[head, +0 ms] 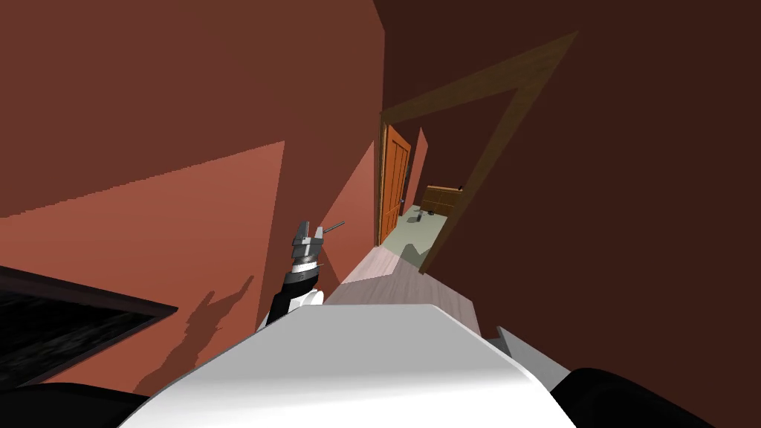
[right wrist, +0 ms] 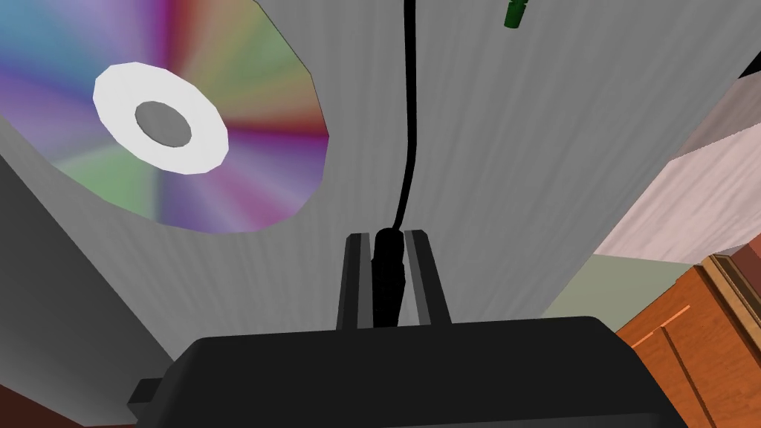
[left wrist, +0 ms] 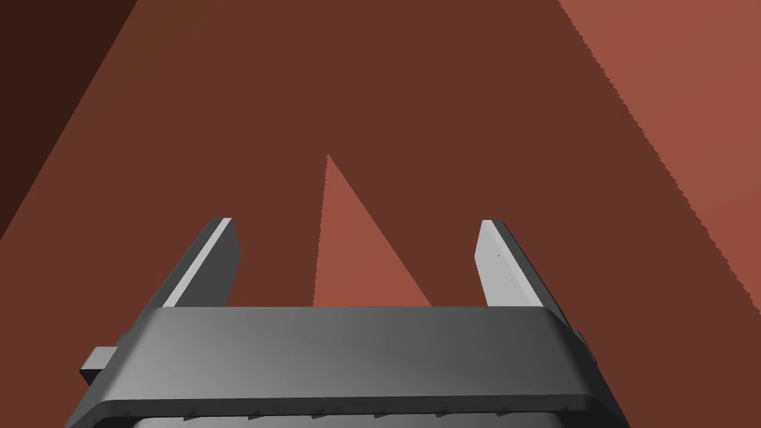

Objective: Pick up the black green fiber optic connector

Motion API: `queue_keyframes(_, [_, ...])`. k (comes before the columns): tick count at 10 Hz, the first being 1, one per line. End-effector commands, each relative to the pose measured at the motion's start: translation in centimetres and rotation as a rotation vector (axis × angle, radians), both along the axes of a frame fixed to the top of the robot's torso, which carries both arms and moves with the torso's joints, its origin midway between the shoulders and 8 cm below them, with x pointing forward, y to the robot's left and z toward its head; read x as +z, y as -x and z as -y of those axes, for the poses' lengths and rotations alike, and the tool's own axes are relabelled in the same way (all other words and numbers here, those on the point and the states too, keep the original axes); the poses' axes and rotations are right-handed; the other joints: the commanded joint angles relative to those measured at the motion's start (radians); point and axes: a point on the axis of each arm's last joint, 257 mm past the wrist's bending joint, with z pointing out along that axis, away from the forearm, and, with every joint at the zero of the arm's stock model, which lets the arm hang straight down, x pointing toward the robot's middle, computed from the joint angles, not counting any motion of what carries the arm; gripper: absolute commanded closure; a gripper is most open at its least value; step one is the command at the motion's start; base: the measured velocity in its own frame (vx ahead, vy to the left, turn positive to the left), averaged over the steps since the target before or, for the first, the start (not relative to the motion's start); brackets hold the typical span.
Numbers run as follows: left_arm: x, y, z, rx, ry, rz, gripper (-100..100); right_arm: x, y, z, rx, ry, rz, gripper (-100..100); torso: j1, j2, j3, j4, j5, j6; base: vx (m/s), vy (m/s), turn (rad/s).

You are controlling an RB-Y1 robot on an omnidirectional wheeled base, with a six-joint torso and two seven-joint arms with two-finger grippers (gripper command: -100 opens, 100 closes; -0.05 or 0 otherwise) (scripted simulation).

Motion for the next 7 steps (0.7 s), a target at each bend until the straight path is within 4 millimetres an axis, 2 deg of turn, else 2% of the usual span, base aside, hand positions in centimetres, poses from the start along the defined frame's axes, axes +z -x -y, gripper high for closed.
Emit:
queue_keyframes(1, [0.0, 0.0, 0.0, 0.0, 0.0, 0.0, 0, 0.0, 0.0, 0.0, 0.0, 0.0, 0.0, 100, 0.0, 0.0, 0.0, 0.0, 0.0, 0.0, 0.0, 0.0, 0.0])
queue_keyframes(3, [0.0, 0.0, 0.0, 0.0, 0.0, 0.0, 0, 0.0, 0.0, 0.0, -0.001, 0.0, 0.0, 100, -0.002, 0.0, 0.0, 0.0, -0.001, 0.0, 0.0, 0.0, 0.0])
queue_keyframes(4, [0.0, 0.0, 0.0, 0.0, 0.0, 0.0, 0, 0.0, 0.0, 0.0, -0.001, 0.0, 0.0, 0, -0.002, 0.0, 0.0, 0.0, -0.001, 0.0, 0.0, 0.0, 0.0])
queue_keyframes(5, [0.0, 0.0, 0.0, 0.0, 0.0, 0.0, 0, 0.2, -0.6, -0.2, 0.029, 0.001, 0.0, 100, -0.002, 0.0, 0.0, 0.0, -0.001, 0.0, 0.057, -0.047, -0.279])
queue_keyframes(6, [0.0, 0.0, 0.0, 0.0, 0.0, 0.0, 0, 0.4, -1.2, -0.3, 0.061, 0.003, 0.0, 100, -0.004, -0.002, -0.001, -0.001, -0.001, 0.002, 0.112, -0.092, -0.438])
queue_keyframes(7, [0.0, 0.0, 0.0, 0.0, 0.0, 0.0, 0, 0.4, -1.3, -0.4, 0.065, 0.002, 0.0, 100, -0.006, -0.005, -0.003, -0.002, -0.002, 0.002, 0.086, -0.078, -0.146])
